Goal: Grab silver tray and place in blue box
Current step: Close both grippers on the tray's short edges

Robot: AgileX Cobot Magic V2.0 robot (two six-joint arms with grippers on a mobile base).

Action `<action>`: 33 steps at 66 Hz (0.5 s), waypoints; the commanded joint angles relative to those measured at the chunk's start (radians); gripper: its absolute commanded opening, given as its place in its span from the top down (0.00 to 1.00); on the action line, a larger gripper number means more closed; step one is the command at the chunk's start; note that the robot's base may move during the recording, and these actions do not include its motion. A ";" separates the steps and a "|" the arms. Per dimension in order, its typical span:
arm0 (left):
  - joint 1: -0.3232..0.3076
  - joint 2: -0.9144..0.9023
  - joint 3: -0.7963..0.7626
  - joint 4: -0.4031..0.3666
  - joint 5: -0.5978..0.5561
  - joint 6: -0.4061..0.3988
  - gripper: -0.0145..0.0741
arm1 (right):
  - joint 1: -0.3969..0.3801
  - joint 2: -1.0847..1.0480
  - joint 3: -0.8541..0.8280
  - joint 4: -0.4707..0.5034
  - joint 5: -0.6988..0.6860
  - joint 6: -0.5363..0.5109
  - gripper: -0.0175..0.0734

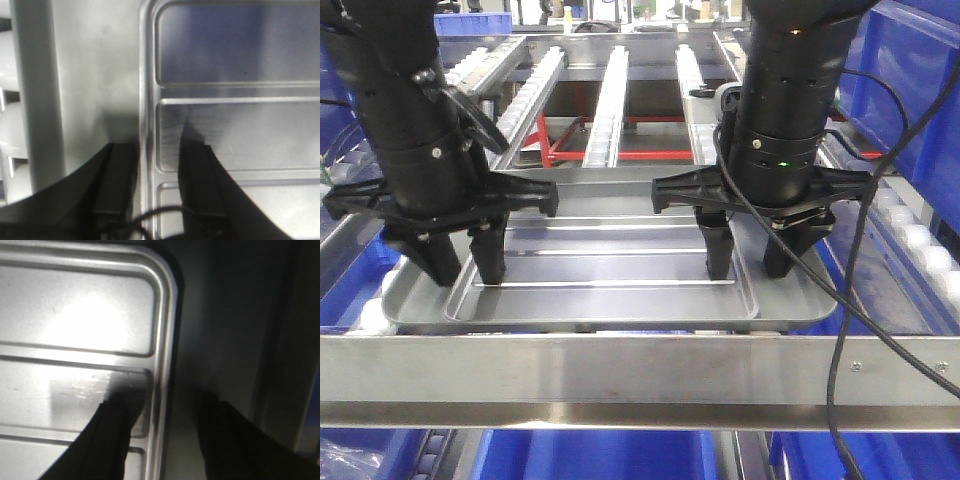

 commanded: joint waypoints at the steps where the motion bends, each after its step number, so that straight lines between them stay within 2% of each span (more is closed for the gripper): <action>1: 0.003 -0.042 -0.024 0.001 -0.016 -0.010 0.66 | -0.002 -0.042 -0.032 -0.019 -0.026 -0.002 0.33; 33: 0.025 -0.042 -0.024 0.001 -0.014 -0.010 0.66 | -0.002 -0.041 -0.032 -0.019 -0.026 -0.002 0.33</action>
